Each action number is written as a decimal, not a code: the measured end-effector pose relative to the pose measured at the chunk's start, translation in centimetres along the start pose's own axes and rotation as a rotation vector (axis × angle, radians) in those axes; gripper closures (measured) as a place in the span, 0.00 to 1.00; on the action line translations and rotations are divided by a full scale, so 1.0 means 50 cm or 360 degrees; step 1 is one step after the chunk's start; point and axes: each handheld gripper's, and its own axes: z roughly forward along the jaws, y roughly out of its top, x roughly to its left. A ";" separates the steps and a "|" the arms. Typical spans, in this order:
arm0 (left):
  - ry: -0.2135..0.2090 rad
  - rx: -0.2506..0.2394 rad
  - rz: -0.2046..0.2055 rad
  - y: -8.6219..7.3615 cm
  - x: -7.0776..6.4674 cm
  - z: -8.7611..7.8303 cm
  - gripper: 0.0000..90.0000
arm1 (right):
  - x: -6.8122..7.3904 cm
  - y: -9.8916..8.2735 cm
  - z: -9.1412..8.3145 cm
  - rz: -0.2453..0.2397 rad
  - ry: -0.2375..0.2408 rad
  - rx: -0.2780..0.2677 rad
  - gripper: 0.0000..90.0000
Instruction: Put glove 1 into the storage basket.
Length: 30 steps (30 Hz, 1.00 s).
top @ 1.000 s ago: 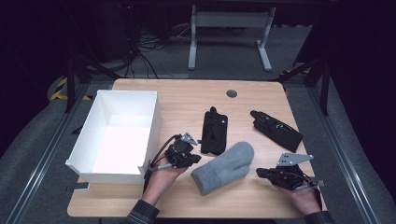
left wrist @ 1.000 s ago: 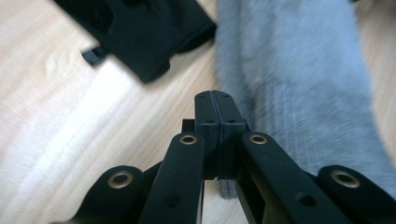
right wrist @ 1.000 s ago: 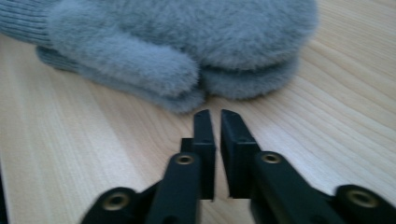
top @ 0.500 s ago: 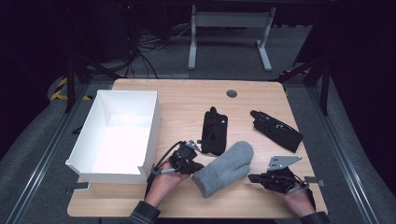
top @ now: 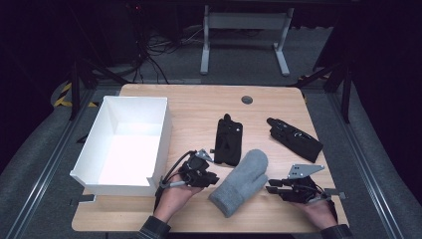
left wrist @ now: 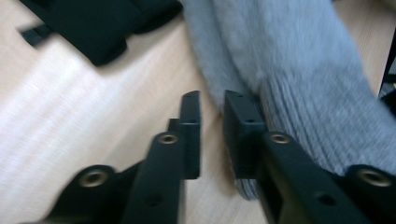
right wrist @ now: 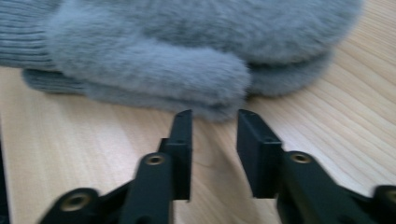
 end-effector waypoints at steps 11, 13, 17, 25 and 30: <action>-0.0035 -0.0153 0.0096 0.068 -0.016 -0.002 0.36 | -0.028 -0.012 0.003 0.0072 -0.0149 0.0042 0.36; -0.0049 -0.0151 0.0114 0.090 -0.028 0.010 0.28 | -0.029 -0.012 0.003 0.0066 -0.0170 0.0039 0.34; -0.0044 -0.0143 0.0133 0.109 -0.037 0.031 0.20 | -0.030 -0.013 0.005 0.0066 -0.0182 0.0052 0.33; -0.0026 -0.0013 0.0125 0.119 -0.048 0.107 0.15 | -0.031 -0.015 0.005 0.0064 -0.0196 0.0057 0.32; -0.0059 0.0066 0.0086 0.100 -0.040 0.143 0.13 | -0.032 -0.015 0.005 0.0063 -0.0195 0.0059 0.31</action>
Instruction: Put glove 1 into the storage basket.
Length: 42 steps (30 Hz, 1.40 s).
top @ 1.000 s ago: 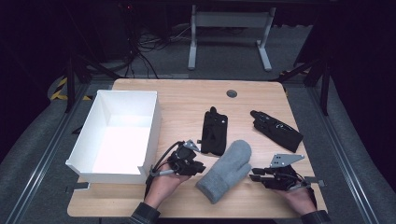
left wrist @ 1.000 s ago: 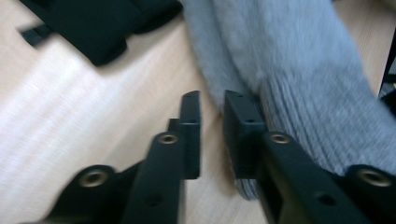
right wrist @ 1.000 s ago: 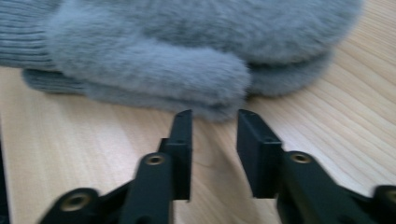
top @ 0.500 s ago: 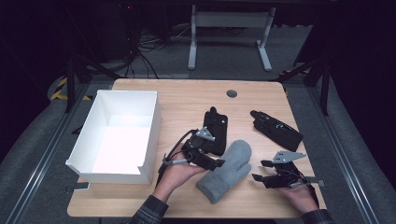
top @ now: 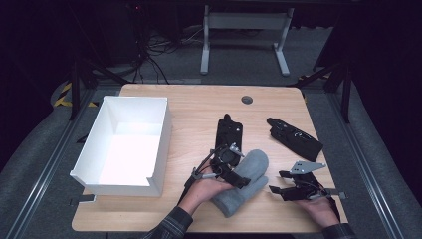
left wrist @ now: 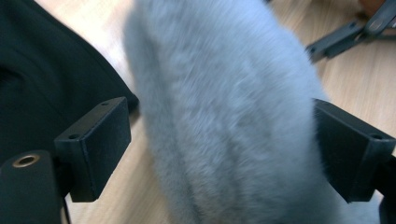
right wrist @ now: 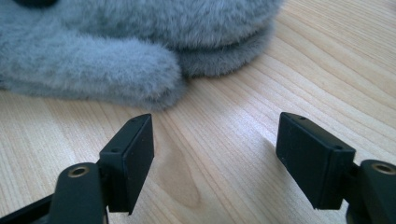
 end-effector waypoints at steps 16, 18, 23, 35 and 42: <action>-0.0242 0.0083 -0.0080 -0.016 0.016 0.019 0.49 | -0.002 -0.003 0.003 -0.0012 -0.0015 -0.0001 0.29; -0.0252 0.0097 -0.0074 -0.015 0.015 0.018 0.56 | -0.002 -0.004 0.005 -0.0015 -0.0019 0.0001 0.28; -0.0244 0.0114 -0.0065 -0.012 0.010 0.013 0.72 | -0.001 -0.005 0.009 -0.0032 -0.0047 -0.0009 0.25; -0.0227 0.0058 -0.0047 -0.006 0.001 -0.020 0.80 | 0.001 -0.012 0.018 -0.0082 -0.0088 -0.0049 0.16; -0.0184 -0.0005 -0.0001 0.005 -0.004 -0.068 0.80 | 0.001 -0.012 0.018 -0.0081 -0.0087 -0.0048 0.16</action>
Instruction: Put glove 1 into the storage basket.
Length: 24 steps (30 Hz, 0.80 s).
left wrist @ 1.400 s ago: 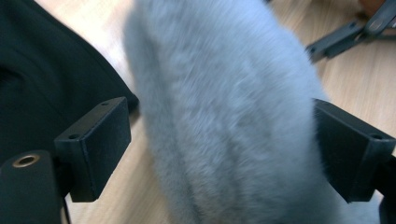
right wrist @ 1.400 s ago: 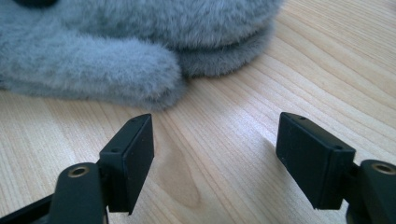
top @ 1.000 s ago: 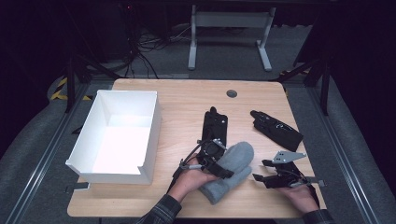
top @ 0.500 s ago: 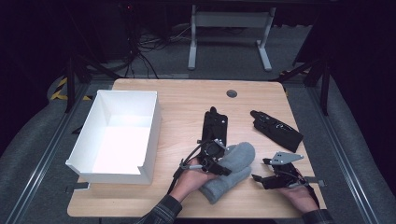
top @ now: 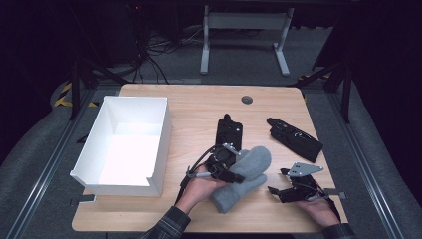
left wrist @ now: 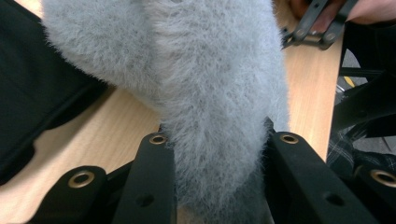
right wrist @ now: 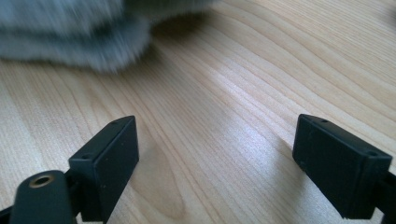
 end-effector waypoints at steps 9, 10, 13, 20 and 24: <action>0.0055 -0.0056 -0.0012 0.013 0.002 -0.066 0.80 | 0.000 0.000 0.000 0.0000 0.0000 0.0000 0.16; 0.0057 -0.0071 -0.0022 0.014 0.004 -0.076 0.80 | 0.000 0.000 0.000 0.0000 0.0000 0.0000 0.16; 0.0076 -0.0110 -0.0035 0.018 0.006 -0.099 0.80 | 0.000 0.000 0.000 0.0000 -0.0001 0.0000 0.16; 0.0128 -0.0199 -0.0070 0.028 0.010 -0.166 0.80 | 0.000 0.000 0.000 -0.0001 -0.0001 0.0000 0.16; 0.0161 -0.0229 -0.0073 0.033 0.010 -0.211 0.80 | 0.000 0.000 0.000 -0.0002 0.0000 -0.0001 0.16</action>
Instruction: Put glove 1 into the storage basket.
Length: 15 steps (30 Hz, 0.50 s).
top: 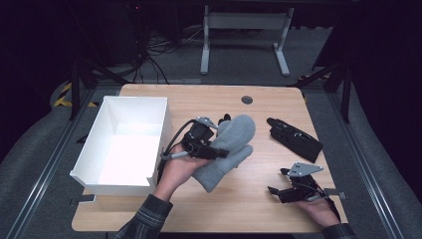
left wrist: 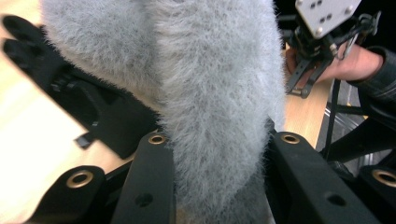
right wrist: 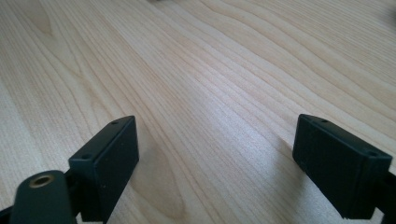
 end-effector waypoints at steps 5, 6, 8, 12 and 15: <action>0.0034 -0.0046 -0.0014 0.008 0.007 -0.052 0.80 | 0.000 0.000 0.000 0.0001 0.0000 0.0000 0.16; 0.0042 -0.0057 -0.0018 0.008 0.009 -0.065 0.80 | 0.000 0.000 0.000 0.0000 0.0000 0.0000 0.16; 0.0041 -0.0078 -0.0025 0.008 0.013 -0.085 0.80 | 0.000 0.000 0.000 0.0002 0.0001 0.0001 0.16; 0.0085 -0.0104 -0.0031 0.008 0.019 -0.122 0.80 | 0.000 0.000 0.000 0.0002 0.0002 -0.0001 0.16; 0.0126 -0.0127 -0.0042 0.005 0.027 -0.152 0.80 | 0.000 0.000 0.000 0.0001 0.0000 0.0000 0.16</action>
